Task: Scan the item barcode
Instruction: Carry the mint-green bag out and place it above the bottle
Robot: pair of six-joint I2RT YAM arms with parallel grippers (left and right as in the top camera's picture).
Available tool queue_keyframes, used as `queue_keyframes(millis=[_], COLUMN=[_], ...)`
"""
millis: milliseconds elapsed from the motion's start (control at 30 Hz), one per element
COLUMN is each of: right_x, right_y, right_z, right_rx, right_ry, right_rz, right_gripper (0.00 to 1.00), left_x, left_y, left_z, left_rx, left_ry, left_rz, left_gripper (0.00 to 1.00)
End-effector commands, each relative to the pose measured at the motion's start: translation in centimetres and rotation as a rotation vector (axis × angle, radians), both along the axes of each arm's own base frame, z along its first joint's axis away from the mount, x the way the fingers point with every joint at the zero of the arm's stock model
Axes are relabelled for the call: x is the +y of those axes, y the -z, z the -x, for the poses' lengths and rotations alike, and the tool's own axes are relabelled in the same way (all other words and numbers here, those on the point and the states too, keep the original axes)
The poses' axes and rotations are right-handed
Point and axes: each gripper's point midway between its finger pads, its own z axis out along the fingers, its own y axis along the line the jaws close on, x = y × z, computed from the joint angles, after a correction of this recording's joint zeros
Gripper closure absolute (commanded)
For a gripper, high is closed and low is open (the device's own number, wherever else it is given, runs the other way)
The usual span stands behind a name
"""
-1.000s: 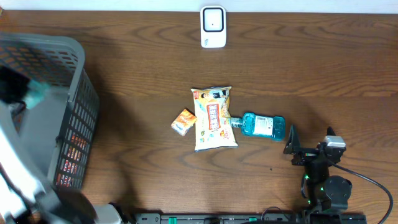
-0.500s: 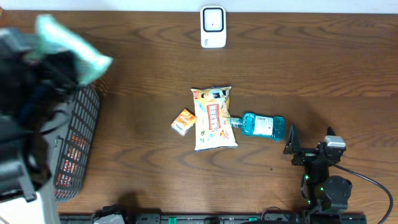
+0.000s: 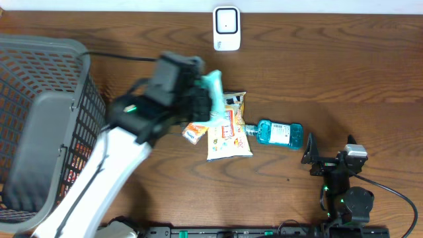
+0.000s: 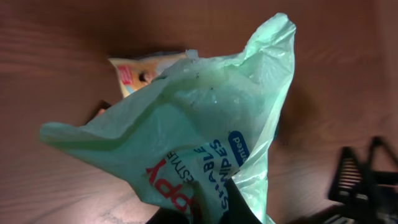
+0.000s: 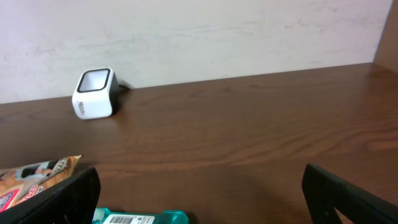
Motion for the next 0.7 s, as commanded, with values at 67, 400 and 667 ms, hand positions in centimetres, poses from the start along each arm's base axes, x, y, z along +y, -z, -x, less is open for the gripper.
queue_keyframes(millis=[67, 400, 667], right_x=[0.1, 0.1, 0.1], right_y=[0.0, 0.0, 0.0], right_z=[0.0, 0.0, 0.0], right_rx=[0.001, 0.001, 0.001], right_ry=[-0.003, -0.003, -0.003], right_rz=[0.007, 0.007, 0.007], right_gripper=[0.01, 0.01, 0.01], left_x=[-5.0, -14.0, -18.6], left_y=[5.5, 13.7, 15.5], left_z=[-2.1, -5.6, -9.3], left_rx=[0.039, 0.026, -0.119], left_ry=[0.066, 0.106, 0.102], left_rz=[-0.066, 0.006, 0.122], left_gripper=[0.92, 0.93, 0.92])
